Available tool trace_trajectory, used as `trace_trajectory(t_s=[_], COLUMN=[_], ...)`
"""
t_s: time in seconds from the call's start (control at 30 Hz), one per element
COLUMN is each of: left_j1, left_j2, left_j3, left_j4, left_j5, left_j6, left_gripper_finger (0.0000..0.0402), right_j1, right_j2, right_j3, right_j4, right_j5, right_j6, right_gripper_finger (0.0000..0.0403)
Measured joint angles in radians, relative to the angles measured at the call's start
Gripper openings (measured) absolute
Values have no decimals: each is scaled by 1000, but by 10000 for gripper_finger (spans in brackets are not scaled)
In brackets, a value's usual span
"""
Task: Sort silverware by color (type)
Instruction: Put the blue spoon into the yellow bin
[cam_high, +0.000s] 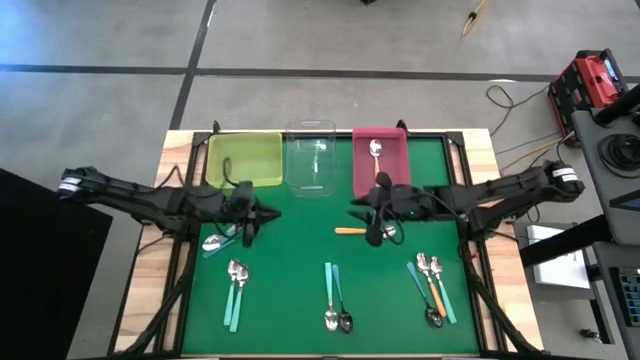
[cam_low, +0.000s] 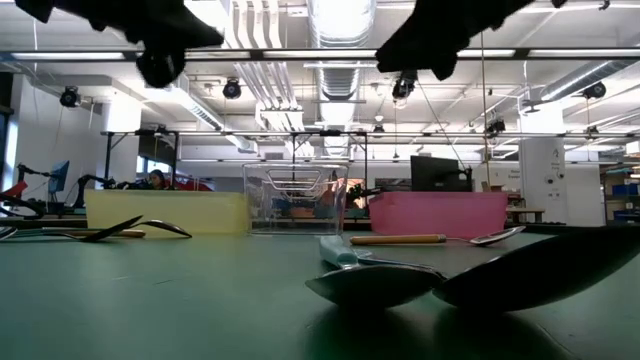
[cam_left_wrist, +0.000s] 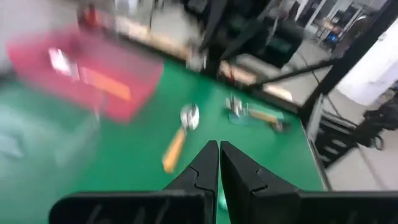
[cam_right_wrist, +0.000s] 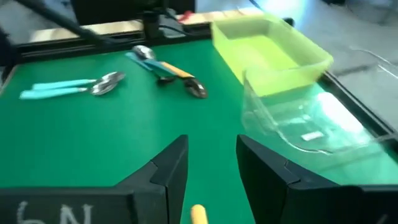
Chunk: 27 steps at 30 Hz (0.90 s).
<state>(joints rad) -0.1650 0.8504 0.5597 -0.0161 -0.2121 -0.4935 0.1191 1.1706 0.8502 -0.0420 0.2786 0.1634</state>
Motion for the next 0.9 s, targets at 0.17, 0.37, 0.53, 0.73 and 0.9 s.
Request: trace_trajectory(t_s=[0.17, 0.37, 0.53, 0.73, 0.9], left_j1=[-27, -97, -175, -235, -260], left_j2=[90, 229, 350, 468, 519], left_j3=[0, 76, 190, 280, 297], left_j4=[-109, -353, -660, -857, -855], left_j5=[60, 136, 154, 192, 279], left_j6=[-252, -467, -532, -476, -287], left_gripper_finger=[0, 0, 0, 0, 0], right_j1=[33, 34, 34, 22, -12], right_j2=[-18, -17, -17, -24, -36], right_j3=[-87, -108, -109, -100, -54], right_j4=[92, 92, 93, 116, 131], right_j5=[-1, -24, -26, -64, -194], right_j6=[-27, -63, -129, -227, -285], right_gripper_finger=[117, 116, 110, 93, 67])
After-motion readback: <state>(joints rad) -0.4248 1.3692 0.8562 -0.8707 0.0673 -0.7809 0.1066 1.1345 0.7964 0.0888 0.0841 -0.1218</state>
